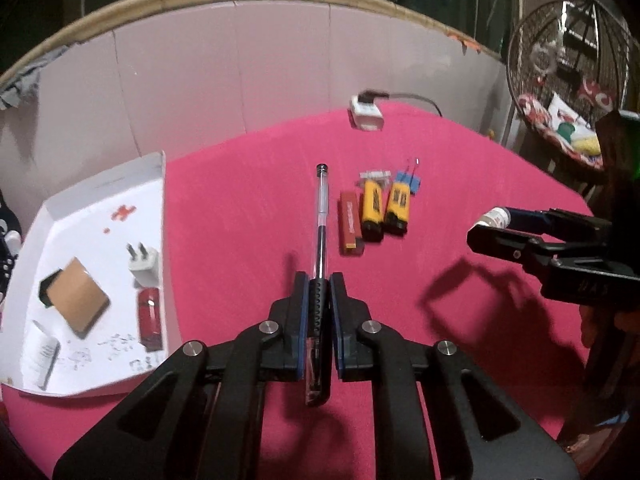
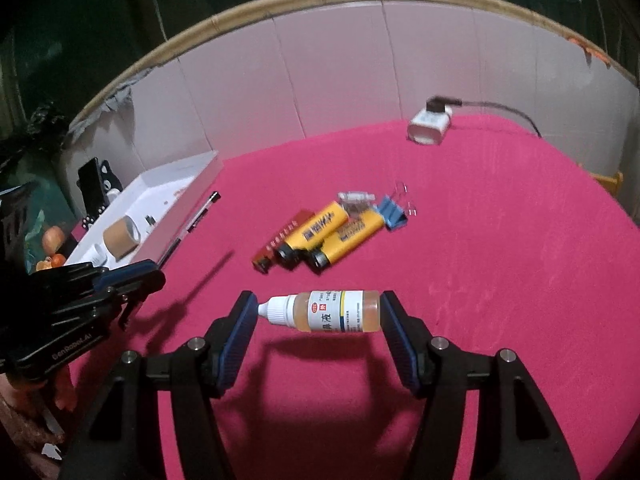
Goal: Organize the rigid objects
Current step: 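Carry the pen and dropper bottle into the white tray and open both tools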
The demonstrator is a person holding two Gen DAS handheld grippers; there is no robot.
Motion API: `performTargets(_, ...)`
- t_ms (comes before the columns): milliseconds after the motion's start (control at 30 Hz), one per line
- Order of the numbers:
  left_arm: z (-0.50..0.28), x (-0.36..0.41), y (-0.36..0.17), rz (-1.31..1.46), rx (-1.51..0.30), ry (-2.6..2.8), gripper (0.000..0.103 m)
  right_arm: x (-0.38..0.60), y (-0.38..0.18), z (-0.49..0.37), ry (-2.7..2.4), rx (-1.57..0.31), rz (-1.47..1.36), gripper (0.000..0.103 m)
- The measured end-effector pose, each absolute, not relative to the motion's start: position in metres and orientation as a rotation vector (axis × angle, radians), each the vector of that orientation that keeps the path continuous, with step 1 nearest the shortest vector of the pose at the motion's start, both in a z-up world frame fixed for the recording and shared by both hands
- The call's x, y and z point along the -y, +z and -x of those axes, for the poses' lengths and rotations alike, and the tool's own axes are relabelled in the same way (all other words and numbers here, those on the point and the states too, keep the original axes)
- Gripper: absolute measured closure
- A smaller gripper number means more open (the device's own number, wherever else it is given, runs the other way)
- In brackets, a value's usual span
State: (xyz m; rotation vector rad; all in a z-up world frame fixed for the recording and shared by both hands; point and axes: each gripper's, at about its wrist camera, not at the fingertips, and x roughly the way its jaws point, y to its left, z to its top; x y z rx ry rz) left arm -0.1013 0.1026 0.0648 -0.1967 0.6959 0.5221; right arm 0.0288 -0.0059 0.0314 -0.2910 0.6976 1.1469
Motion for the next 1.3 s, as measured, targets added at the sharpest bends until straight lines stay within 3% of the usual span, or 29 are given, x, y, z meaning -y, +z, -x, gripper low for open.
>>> performTargets(1300, 0.247, -0.196, 0.118, 0.369, -0.436, 0.889, 0.094, -0.101, 0.099, 0.064, 1.427, -0.458, 0.425, 0.040)
